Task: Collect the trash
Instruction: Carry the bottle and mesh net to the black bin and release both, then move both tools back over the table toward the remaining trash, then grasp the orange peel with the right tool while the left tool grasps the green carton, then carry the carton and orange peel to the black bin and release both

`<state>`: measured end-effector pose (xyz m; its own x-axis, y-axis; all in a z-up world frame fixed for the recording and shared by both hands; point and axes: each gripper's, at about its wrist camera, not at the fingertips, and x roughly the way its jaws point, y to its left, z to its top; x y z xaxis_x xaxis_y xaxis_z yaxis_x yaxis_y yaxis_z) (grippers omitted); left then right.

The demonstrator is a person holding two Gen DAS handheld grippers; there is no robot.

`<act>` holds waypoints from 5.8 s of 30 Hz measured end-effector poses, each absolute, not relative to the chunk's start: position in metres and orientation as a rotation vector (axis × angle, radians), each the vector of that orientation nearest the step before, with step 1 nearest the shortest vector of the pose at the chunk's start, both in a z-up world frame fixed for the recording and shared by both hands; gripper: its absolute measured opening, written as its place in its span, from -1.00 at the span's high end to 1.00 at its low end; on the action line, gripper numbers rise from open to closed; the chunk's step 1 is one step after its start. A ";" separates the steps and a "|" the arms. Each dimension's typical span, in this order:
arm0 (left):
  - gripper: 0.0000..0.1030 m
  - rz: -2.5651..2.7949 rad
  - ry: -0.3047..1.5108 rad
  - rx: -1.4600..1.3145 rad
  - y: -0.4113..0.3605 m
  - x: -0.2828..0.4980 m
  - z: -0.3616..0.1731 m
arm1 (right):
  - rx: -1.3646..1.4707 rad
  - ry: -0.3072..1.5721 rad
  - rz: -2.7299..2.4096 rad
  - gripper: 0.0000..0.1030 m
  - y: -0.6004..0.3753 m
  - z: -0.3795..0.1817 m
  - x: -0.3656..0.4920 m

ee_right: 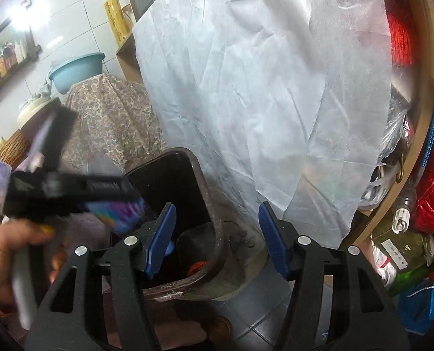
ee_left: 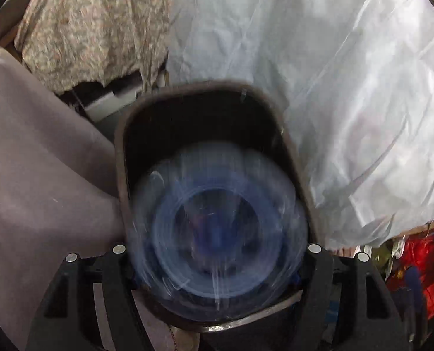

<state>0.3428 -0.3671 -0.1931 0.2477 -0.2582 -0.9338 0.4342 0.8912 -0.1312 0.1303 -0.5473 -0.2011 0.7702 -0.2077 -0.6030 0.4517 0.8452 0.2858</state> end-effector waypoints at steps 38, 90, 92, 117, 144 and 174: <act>-0.90 -0.497 0.708 0.110 -0.098 0.187 0.023 | 0.217 0.498 0.229 -0.44 -0.338 -0.064 0.125; -0.89 -0.210 0.723 0.304 -0.023 0.176 -0.058 | 0.041 0.754 0.442 0.55 -0.233 -0.108 0.196; -0.89 -0.179 0.705 0.351 -0.033 0.178 -0.061 | 0.058 0.743 0.443 0.55 -0.237 -0.104 0.193; 0.00 -0.167 0.565 0.302 -0.020 0.165 -0.025 | 0.101 0.665 0.451 0.55 -0.259 -0.084 0.161; 0.02 -0.374 0.522 0.039 0.002 0.176 0.047 | 0.192 0.566 0.520 0.55 -0.291 -0.062 0.144; 0.02 -0.698 0.814 0.068 -0.245 0.273 -0.019 | 0.299 0.900 -0.043 0.12 -0.463 -0.272 0.257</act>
<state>0.2729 -0.2448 -0.0192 0.4784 -0.5463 -0.6875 0.5968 0.7766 -0.2019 0.2566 -0.4631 -0.2724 0.6235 0.0883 -0.7768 0.1611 0.9578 0.2381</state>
